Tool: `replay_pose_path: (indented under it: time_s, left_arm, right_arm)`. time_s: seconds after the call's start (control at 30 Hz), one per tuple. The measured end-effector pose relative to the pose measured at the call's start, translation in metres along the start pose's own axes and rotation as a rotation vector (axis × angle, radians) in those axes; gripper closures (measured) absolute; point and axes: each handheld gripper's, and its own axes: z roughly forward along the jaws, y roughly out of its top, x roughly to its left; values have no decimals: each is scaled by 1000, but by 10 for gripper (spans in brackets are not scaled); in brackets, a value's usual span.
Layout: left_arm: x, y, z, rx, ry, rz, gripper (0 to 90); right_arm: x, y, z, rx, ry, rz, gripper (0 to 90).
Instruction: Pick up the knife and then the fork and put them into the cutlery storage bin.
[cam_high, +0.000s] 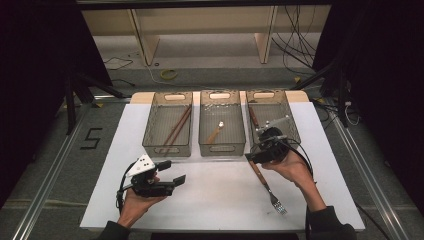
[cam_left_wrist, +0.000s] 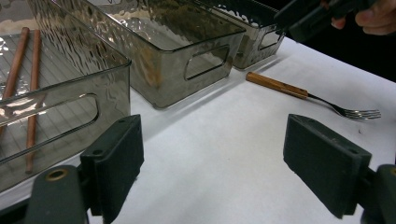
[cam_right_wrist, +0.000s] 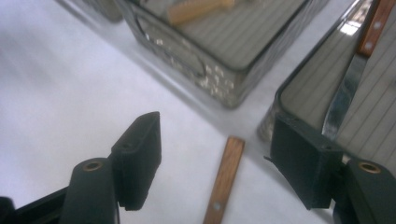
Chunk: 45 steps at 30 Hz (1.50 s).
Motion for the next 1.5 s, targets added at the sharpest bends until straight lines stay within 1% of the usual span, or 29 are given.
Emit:
replay_pose_path:
  time_s: [0.07, 0.2, 0.33, 0.4, 0.5, 0.7, 0.83, 0.9, 1.03, 1.13, 1.5]
  left_arm:
    - [0, 0, 0, 0, 1, -2, 195]
    - [0, 0, 0, 0, 0, 0, 195]
    - [0, 0, 0, 4, 0, 3, 195]
    - [0, 0, 0, 3, 0, 5, 196]
    - [0, 0, 0, 3, -1, 5, 195]
    - [0, 0, 0, 1, 1, 6, 195]
    - [0, 0, 0, 1, 1, 6, 195]
    - [0, 0, 0, 1, 1, 7, 195]
    - [0, 0, 0, 1, 1, 8, 195]
    - [0, 0, 0, 2, 0, 7, 195]
    - [0, 0, 0, 1, 1, 8, 195]
  right_arm:
    - [0, -4, 3, 22, 7, -5, 356]
    - [1, -11, 6, 61, 6, -7, 365]
    - [2, -18, 9, 100, 19, -11, 381]
    - [2, -22, 12, 123, 12, -12, 385]
    - [2, -25, 16, 158, 16, -7, 386]
    - [3, -32, 22, 204, 9, -13, 409]
    - [2, -36, 25, 232, -3, -20, 438]
    - [2, -38, 26, 249, -1, -24, 450]
    - [1, -41, 28, 271, 0, -26, 469]
    - [1, -42, 30, 282, -10, -30, 486]
    - [2, -46, 34, 324, -7, -42, 545]
